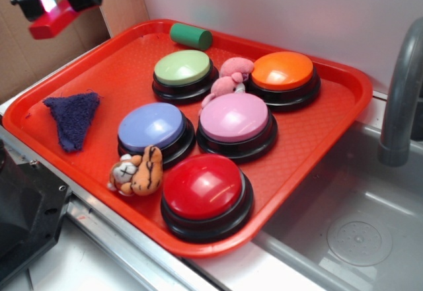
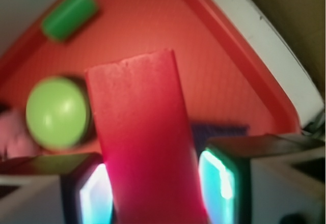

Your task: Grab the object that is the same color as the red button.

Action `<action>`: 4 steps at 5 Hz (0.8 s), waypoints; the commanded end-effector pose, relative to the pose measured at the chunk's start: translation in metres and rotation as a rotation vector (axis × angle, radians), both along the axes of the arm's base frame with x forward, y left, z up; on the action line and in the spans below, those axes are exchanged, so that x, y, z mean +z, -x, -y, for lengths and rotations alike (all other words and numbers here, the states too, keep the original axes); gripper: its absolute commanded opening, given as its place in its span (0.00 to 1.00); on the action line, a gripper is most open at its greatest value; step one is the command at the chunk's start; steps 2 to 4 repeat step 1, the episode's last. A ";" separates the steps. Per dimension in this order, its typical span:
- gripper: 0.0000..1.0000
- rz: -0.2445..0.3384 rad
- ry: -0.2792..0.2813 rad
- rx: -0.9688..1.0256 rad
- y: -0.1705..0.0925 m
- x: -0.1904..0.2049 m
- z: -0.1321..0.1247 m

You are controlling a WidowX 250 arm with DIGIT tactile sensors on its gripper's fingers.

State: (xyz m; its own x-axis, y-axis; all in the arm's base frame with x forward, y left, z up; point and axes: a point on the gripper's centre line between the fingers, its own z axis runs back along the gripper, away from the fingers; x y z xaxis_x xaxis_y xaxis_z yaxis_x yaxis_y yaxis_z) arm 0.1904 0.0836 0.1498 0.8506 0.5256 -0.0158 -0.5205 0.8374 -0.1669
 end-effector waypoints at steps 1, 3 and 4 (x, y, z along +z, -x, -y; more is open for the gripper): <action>0.00 0.023 0.030 -0.193 0.024 0.020 -0.002; 0.00 0.023 0.030 -0.193 0.024 0.020 -0.002; 0.00 0.023 0.030 -0.193 0.024 0.020 -0.002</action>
